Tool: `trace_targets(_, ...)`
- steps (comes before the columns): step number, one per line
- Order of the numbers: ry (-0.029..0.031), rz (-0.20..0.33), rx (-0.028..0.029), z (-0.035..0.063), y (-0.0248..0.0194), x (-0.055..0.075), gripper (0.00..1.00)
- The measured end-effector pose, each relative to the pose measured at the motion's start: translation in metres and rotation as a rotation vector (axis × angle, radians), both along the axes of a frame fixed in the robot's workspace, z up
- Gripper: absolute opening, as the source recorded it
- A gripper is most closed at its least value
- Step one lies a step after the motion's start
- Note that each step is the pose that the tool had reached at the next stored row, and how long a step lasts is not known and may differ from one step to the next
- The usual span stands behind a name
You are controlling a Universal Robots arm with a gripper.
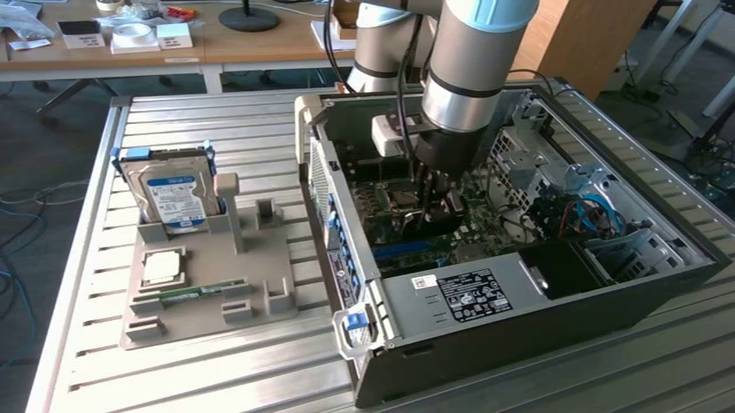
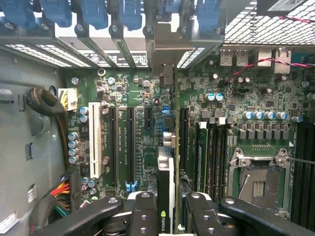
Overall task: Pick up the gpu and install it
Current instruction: 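Insert the gpu into the slot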
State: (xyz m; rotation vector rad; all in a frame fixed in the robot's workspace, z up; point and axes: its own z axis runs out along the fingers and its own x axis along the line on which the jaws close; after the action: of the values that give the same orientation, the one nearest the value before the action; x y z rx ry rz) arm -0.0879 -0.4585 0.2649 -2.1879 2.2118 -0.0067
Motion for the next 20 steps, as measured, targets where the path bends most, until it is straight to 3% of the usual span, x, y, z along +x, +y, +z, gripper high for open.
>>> trace_targets(20, 0.0, -0.014, 0.0, -0.0002, -0.001, -0.002, 0.27)
